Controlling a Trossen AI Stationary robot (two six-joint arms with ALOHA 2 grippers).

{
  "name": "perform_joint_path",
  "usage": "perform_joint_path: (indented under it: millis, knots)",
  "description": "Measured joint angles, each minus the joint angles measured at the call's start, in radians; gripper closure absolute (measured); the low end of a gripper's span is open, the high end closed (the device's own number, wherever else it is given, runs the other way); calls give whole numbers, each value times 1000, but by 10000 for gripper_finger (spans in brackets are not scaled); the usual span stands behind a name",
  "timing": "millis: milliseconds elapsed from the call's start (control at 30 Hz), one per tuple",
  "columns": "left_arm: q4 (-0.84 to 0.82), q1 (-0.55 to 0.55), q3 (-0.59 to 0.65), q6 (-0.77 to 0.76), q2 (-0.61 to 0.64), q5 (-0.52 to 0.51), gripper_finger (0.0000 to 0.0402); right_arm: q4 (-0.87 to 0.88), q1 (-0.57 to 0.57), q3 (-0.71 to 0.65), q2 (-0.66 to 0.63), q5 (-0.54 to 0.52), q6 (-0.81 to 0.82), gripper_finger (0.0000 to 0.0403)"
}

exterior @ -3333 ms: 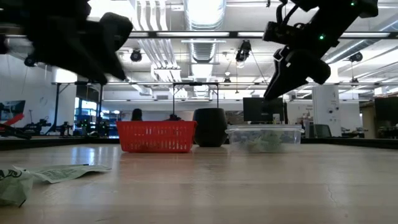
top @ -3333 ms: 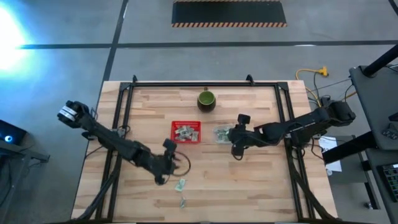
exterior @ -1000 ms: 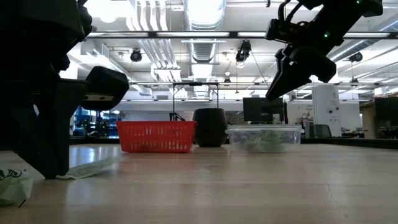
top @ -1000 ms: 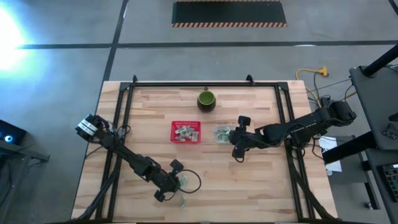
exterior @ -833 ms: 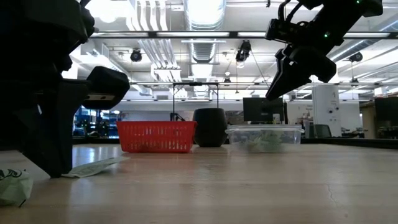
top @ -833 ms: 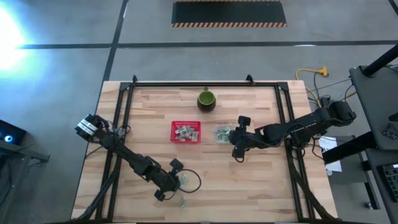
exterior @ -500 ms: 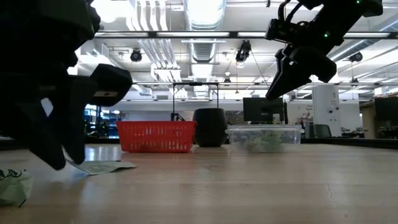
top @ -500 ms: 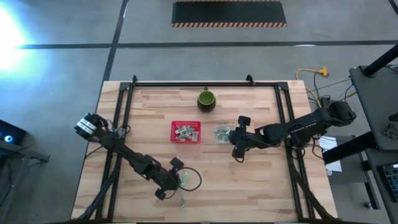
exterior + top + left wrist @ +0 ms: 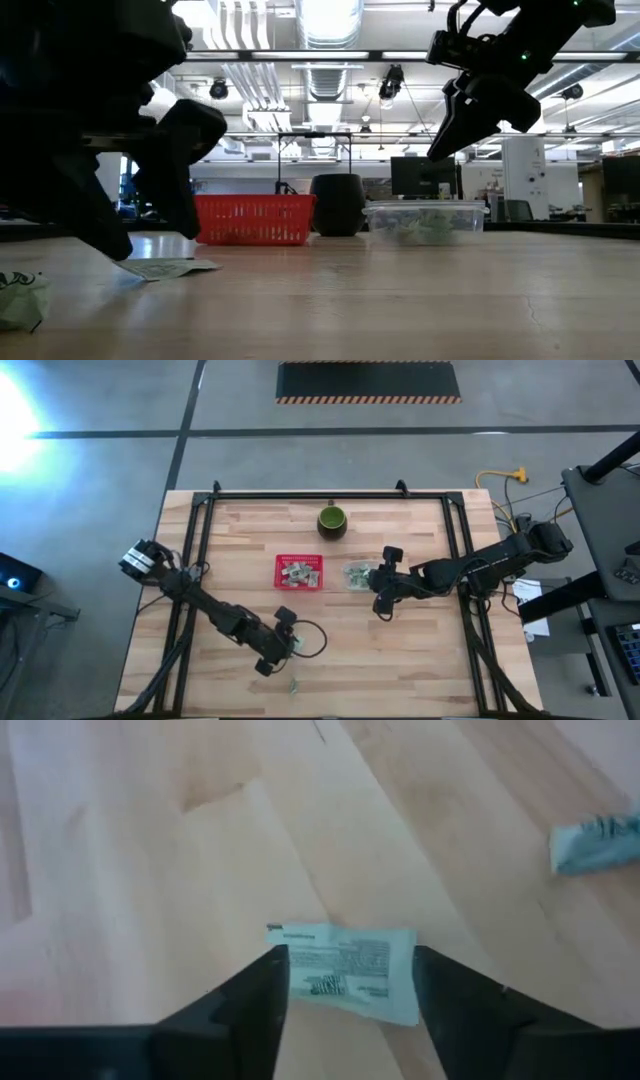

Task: Pick and place items into bin
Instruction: Put the stevia packet into the red bin

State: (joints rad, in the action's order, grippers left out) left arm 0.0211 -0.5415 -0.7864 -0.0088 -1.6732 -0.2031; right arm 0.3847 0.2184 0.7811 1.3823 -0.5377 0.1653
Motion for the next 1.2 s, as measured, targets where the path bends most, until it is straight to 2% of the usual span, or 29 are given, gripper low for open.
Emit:
perform_joint_path:
  millis: [367, 600, 800, 900, 1200]
  knots:
    - [23, 45, 5, -92, -7, 35, 111, 0, 0, -2, 0, 0, 0, 342]
    - [35, 66, 3, -122, -49, 117, 97, 0, 0, -2, 0, 0, 0, 345]
    - [33, 71, 0, -115, -58, 123, 99, 0, 0, -3, 0, 0, 0, 346]
    - [31, 70, 0, -112, -54, 124, 112, 0, 0, -3, 0, 0, 0, 346]
    - [24, 69, -1, -105, -52, 123, 199, 0, 0, -3, 0, 0, 0, 346]
